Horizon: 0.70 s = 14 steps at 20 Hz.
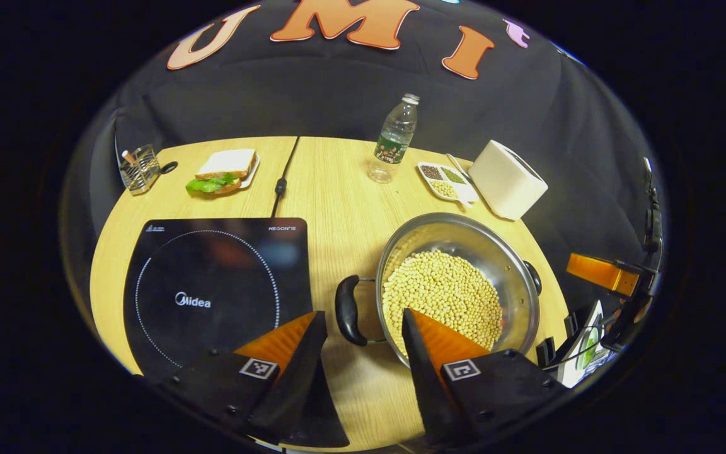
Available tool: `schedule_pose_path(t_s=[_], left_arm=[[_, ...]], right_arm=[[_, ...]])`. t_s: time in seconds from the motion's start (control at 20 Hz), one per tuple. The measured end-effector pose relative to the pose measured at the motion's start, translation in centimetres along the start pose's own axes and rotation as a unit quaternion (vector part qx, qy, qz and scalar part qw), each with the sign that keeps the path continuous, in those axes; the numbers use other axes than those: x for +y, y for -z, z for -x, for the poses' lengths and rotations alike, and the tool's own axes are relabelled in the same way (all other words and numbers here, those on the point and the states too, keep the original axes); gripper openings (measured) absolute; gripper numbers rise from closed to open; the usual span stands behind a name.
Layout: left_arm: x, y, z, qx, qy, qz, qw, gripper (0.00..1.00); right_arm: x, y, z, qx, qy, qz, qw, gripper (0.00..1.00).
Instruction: First push the handle of the pot to place it horizontally, then grasp the pot with both hands and set it on the induction cooktop.
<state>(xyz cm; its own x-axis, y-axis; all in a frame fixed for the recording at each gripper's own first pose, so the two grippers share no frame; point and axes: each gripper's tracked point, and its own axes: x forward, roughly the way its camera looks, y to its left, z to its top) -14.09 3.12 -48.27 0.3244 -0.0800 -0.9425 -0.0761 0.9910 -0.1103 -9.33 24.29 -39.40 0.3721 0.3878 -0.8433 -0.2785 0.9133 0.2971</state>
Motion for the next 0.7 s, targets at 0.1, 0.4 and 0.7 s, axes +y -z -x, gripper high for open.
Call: schedule_pose_path(t_s=[0.1, 0.4, 0.7], left_arm=[[0.0, -0.2, -1.3, -0.001, -0.014, -0.016, 1.000, 0.88], [-0.2, 0.8, -4.8, 0.019, -0.029, -0.022, 0.999, 0.91], [0.6, 0.4, -7.0, 0.009, -0.037, -0.012, 0.999, 0.84]], right_arm=[[0.0, 0.7, -0.9, 0.015, 0.002, 0.001, 1.000, 0.95], [-0.3, 2.2, -3.5, 0.051, 0.015, 0.007, 0.999, 0.96], [-0.6, 4.2, -6.4, 0.089, 0.027, 0.006, 0.996, 0.95]])
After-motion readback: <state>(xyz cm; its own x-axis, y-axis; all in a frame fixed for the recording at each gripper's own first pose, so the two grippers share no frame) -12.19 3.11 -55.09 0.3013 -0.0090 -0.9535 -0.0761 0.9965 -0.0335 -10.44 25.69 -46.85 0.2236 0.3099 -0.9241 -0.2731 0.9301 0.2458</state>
